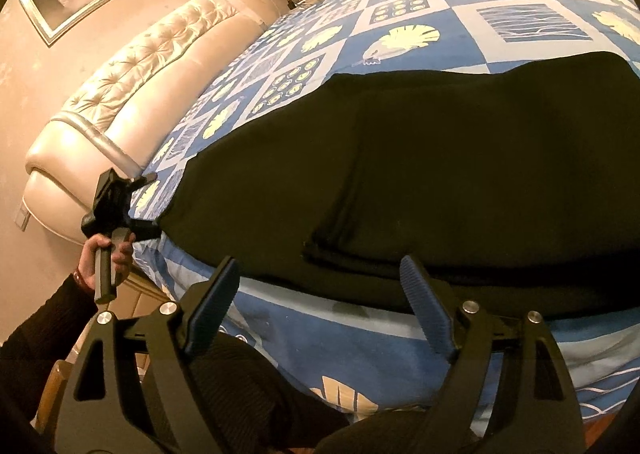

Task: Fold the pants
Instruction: 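Grasp the edge of the black pants with the left gripper, then lift the pants edge with the left gripper and fold it toward the right gripper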

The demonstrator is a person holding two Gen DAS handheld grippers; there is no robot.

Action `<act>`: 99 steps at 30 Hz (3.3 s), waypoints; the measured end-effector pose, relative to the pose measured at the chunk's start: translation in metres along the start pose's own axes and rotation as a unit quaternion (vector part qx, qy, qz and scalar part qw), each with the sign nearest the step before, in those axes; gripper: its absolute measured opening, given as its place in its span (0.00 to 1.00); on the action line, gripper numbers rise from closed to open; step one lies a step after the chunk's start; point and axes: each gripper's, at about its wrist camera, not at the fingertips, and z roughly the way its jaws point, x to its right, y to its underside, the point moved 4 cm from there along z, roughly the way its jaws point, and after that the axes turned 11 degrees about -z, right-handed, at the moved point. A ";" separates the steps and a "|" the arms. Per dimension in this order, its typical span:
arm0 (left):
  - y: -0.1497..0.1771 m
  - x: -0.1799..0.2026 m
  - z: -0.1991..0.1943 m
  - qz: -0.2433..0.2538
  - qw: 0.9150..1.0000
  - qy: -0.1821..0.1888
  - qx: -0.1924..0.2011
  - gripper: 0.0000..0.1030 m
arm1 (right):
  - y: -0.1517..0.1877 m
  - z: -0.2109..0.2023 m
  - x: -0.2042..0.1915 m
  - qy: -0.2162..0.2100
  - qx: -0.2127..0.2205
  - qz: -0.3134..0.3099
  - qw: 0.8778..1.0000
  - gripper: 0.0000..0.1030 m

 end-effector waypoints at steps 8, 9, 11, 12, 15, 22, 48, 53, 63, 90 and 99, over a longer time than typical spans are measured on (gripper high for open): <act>-0.013 0.008 0.019 0.013 0.999 0.004 -0.034 0.92 | 0.001 0.003 0.000 -0.002 -0.006 0.000 1.000 0.84; -0.011 0.007 0.019 0.017 0.999 0.001 -0.035 0.89 | 0.002 0.003 0.000 -0.002 -0.006 0.000 1.000 0.84; -0.010 0.007 0.022 0.029 0.999 -0.021 -0.036 0.64 | 0.002 0.004 -0.001 -0.002 -0.008 0.000 1.000 0.85; -0.010 -0.002 0.021 0.020 0.998 -0.044 -0.036 0.37 | 0.002 0.004 0.000 -0.002 -0.008 0.000 1.000 0.85; -0.012 -0.022 0.019 -0.028 0.999 -0.017 -0.044 0.18 | 0.002 0.004 0.000 -0.005 -0.008 0.003 1.000 0.85; -0.010 -0.018 0.017 -0.038 0.999 0.014 -0.028 0.14 | 0.002 0.004 0.001 -0.003 -0.009 0.002 1.000 0.85; 0.064 0.195 0.035 0.101 0.991 0.082 -0.032 0.14 | 0.009 -0.016 0.003 -0.013 0.032 0.044 0.998 0.85; 0.090 0.229 0.068 0.134 0.987 0.069 -0.054 0.14 | 0.015 -0.018 0.000 -0.041 0.038 0.068 0.996 0.85; 0.147 0.273 0.155 0.183 0.977 0.020 -0.109 0.14 | 0.032 -0.023 -0.013 -0.071 0.031 0.079 0.994 0.85; 0.233 0.278 0.310 0.216 0.948 -0.067 -0.222 0.32 | 0.061 -0.057 0.035 -0.110 0.083 0.218 0.966 0.85; 0.240 0.306 0.280 0.278 0.942 -0.037 -0.183 0.71 | 0.071 -0.082 0.050 -0.076 0.086 0.225 0.968 0.85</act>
